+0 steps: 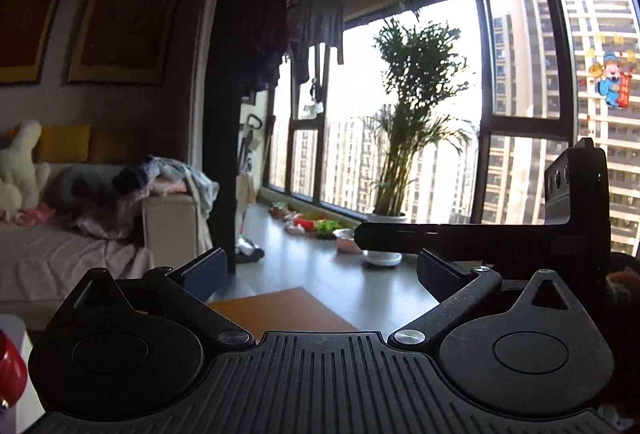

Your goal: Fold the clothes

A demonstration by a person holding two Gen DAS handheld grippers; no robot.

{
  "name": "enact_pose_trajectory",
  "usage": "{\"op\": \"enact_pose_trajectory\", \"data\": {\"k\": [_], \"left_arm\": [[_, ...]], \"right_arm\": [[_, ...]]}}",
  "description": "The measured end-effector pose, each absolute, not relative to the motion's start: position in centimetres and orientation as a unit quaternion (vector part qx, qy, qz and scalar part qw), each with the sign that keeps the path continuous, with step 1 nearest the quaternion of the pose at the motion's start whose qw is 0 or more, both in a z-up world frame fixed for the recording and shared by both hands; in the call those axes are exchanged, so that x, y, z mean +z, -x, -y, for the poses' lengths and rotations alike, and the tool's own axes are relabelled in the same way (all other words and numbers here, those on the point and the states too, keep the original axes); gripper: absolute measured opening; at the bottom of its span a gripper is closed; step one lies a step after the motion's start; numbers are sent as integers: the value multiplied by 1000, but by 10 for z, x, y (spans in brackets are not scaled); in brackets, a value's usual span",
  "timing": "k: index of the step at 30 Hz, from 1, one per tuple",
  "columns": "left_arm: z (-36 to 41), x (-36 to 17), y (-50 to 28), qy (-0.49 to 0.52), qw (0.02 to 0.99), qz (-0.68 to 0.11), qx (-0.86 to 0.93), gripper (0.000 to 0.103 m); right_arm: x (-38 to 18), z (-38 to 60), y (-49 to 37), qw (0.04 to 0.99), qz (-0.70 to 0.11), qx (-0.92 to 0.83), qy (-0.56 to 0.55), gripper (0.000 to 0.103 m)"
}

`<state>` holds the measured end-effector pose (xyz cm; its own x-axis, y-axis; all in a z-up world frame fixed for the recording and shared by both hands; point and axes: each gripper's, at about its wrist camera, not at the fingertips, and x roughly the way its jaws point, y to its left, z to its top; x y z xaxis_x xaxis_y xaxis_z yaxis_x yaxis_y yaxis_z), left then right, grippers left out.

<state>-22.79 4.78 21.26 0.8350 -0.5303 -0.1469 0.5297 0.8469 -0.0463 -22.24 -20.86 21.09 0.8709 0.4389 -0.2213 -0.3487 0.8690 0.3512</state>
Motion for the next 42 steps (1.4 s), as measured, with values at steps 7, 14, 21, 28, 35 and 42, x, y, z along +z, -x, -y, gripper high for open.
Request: {"op": "enact_pose_trajectory", "data": {"k": [7,14,21,28,35,42], "left_arm": [[-38,79,209,-65,987,-37,-141,103],[-73,-12,151,-44,987,-139,-74,103],[-112,-9,137,65,982,-160,-78,103],[-115,-5,37,60,985,-143,-74,103],[-125,69,31,-4,990,-127,-69,103],[-168,157,85,19,993,-96,-70,103]], "right_arm": [[50,216,240,971,-97,122,-180,103],[-12,221,217,992,-63,54,-100,103],[-24,248,174,981,-95,33,-165,103],[-22,228,80,991,-75,0,-108,103],[61,209,64,991,-65,42,-112,103],[124,188,94,977,-57,107,-176,103]]}}
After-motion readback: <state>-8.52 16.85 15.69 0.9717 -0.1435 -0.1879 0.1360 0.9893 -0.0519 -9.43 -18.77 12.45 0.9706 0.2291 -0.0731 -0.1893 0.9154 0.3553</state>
